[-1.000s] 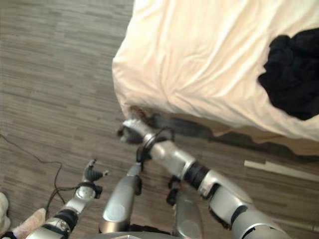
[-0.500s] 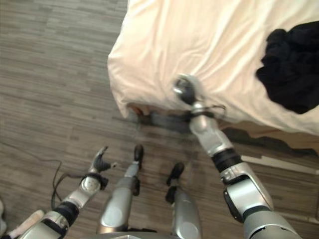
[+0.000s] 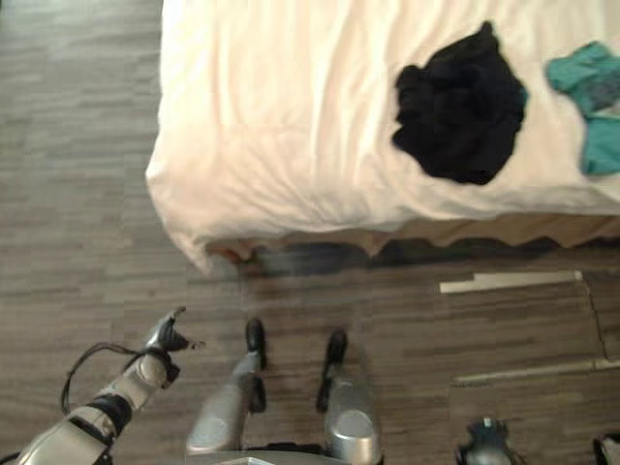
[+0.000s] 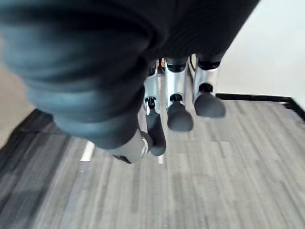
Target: Tidy up the quilt and then pick up the clothes from the bed and put them into the laundry hamper.
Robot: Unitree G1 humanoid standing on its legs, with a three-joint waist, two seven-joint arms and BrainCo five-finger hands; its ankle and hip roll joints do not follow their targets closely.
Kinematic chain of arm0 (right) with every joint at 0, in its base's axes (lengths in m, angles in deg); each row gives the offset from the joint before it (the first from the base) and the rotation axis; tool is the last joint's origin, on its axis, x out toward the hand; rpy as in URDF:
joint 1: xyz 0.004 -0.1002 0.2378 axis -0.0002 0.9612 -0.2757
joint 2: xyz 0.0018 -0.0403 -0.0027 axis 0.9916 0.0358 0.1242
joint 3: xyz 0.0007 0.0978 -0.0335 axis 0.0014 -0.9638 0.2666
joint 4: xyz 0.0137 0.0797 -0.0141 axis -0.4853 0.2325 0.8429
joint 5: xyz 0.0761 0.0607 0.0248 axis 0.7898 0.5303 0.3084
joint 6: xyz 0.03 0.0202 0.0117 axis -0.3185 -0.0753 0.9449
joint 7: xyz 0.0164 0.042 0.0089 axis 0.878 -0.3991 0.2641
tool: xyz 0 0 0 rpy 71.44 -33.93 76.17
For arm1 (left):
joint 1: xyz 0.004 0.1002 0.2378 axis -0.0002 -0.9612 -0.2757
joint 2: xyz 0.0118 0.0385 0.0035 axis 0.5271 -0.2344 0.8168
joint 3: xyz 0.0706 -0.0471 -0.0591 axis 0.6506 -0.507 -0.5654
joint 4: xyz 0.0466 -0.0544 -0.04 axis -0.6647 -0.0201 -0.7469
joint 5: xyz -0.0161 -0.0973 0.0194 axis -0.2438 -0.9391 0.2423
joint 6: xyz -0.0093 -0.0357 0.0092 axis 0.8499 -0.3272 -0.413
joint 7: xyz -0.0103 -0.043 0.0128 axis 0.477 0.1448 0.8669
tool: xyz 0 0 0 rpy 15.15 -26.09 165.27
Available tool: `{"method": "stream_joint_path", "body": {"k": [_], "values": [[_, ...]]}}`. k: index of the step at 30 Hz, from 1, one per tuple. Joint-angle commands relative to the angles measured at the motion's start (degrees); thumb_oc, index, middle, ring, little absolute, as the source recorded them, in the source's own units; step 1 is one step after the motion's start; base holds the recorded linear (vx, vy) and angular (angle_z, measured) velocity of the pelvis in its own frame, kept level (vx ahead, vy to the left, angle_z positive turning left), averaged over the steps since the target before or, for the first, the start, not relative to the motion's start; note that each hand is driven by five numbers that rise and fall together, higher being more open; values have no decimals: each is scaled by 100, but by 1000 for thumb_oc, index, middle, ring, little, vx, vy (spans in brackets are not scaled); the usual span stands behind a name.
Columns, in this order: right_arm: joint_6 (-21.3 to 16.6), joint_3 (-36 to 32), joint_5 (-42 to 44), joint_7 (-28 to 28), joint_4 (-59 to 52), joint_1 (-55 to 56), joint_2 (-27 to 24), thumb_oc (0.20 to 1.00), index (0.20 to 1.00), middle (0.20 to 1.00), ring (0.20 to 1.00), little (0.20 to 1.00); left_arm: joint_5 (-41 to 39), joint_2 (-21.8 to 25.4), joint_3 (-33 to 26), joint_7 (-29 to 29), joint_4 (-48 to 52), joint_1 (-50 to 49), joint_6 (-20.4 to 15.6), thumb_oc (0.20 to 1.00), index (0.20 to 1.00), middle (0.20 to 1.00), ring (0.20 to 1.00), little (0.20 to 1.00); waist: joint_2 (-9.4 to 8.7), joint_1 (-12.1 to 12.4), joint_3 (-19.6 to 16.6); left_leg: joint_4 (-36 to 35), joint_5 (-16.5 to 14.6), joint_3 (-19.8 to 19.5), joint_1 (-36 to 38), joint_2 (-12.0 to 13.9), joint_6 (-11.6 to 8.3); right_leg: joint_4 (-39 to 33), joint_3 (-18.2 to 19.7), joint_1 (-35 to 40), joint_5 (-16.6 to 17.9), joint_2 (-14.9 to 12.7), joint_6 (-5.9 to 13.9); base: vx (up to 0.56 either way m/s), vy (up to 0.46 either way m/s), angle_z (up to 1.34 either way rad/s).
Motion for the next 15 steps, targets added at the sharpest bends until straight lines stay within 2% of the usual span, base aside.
{"method": "stream_joint_path", "body": {"k": [1, 3, 4, 5, 6, 7, 8, 9, 10, 11, 12, 13, 14, 15], "values": [[-74, 9, 374, 249, 135, -6, 314, 1000, 1000, 1000, 1000, 1000, 79, -159, -119, -5, -80, 104, -107, 1000, 1000, 1000, 1000, 1000, -122, -4, -519, 515, -692, -100, 69, 95, -143, 113, 265, -281, 14, -412, 427, 100, -19, -7], [-67, 15, 482, 352, 5, 75, 541, 1000, 1000, 1000, 1000, 1000, -119, -296, -274, 24, -136, 88, -43, 1000, 1000, 1000, 1000, 1000, -55, -132, -600, 246, -637, 111, 455, 167, -162, 340, 267, -243, -84, -358, 428, 70, -12, -5], [-40, 64, 397, 352, -71, -16, 567, 1000, 1000, 1000, 1000, 1000, -220, -365, -356, 48, -210, 82, -6, 1000, 1000, 1000, 1000, 1000, -9, -125, -560, 130, -615, 344, 674, 245, -180, 546, 56, -291, -69, -394, 435, 10, -3, -43], [-6, 161, 186, 321, -132, -171, 571, 1000, 1000, 1000, 1000, 1000, -185, -475, -378, 30, -381, -91, 24, 1000, 1000, 1000, 1000, 1000, 99, -60, -546, 14, -690, 968, 1073, 465, -292, 1021, -1167, -218, -136, -742, 533, -21, 2, -87], [-6, 161, 186, 321, -133, -171, 570, 1000, 1000, 1000, 1000, 1000, -185, -475, -378, 30, -382, -91, 24, 1000, 1000, 1000, 1000, 1000, 98, -59, -542, 14, -691, 969, 1079, 464, -292, 1026, -1165, -215, -140, -744, 534, -49, -17, -189], [-9, 291, 33, 349, -243, -256, 610, 1000, 1000, 1000, 1000, 1000, -105, -489, -337, -9, -416, -181, 53, 1000, 1000, 1000, 1000, 1000, 108, -49, -590, 19, -657, 1404, 1176, 553, -311, 1175, -1948, -153, -87, -971, 498, -76, -142, -265], [15, 739, -448, 491, -378, -333, 640, 1000, 1000, 1000, 1000, 1000, 143, -517, -306, -132, -483, -342, 87, 1000, 1000, 1000, 1000, 1000, 22, -51, -727, 117, -686, 1976, 1299, 648, -313, 1229, -2539, 26, -165, -1040, 388, -74, -147, -239], [20, 761, -461, 492, -384, -323, 646, 1000, 1000, 1000, 1000, 1000, 155, -509, -328, -132, -482, -365, 84, 1000, 1000, 1000, 1000, 1000, 11, -34, -737, 128, -696, 2017, 1313, 658, -324, 1221, -2503, 18, -169, -1024, 379, -1, -280, -227], [1, 992, -602, 588, -448, -351, 715, 1000, 1000, 1000, 1000, 1000, 257, -501, -332, -120, -490, -444, 84, 1000, 1000, 1000, 1000, 1000, -45, -99, -828, 183, -683, 2255, 1389, 739, -356, 1112, -2312, -3, -202, -896, 315, 151, -306, -179], [-24, 1106, -651, 678, -449, -358, 739, 1000, 1000, 1000, 1000, 1000, 282, -456, -420, -102, -502, -515, 85, 1000, 1000, 1000, 1000, 1000, -78, -236, -973, 611, -751, 2446, 1389, 883, -398, 759, -1817, 24, -356, -594, 184, 149, -314, -184], [-24, 1120, -649, 680, -449, -355, 741, 1000, 1000, 1000, 1000, 1000, 286, -452, -431, -102, -500, -527, 83, 1000, 1000, 1000, 1000, 1000, -78, -198, -979, 679, -782, 2489, 1380, 925, -420, 723, -1773, 20, -349, -553, 160, 198, -341, -158], [-9, 1174, -743, 720, -433, -278, 710, 1000, 1000, 1000, 1000, 1000, 315, -394, -480, -99, -529, -600, 61, 1000, 1000, 1000, 1000, 1000, -92, -219, -981, 1281, -727, 2645, 1347, 1179, -542, 452, -1518, 158, -431, -335, 24, 209, -301, -152], [-8, 1242, -814, 788, -421, -287, 695, 1000, 1000, 1000, 1000, 1000, 260, -358, -576, -102, -554, -582, 60, 1000, 1000, 1000, 1000, 1000, -99, -201, -974, 1933, -402, 2583, 1313, 1436, -701, 268, -1323, 290, -527, -123, -84, 300, -422, -180], [-16, 1340, -922, 767, -430, -308, 650, 1000, 1000, 1000, 1000, 1000, 196, -316, -625, -41, -495, -612, 27, 1000, 1000, 1000, 1000, 1000, -89, -64, -880, 2782, 88, 2228, 1129, 1747, -888, 92, -1128, 482, -627, 103, -240, 211, -277, -142]]}}
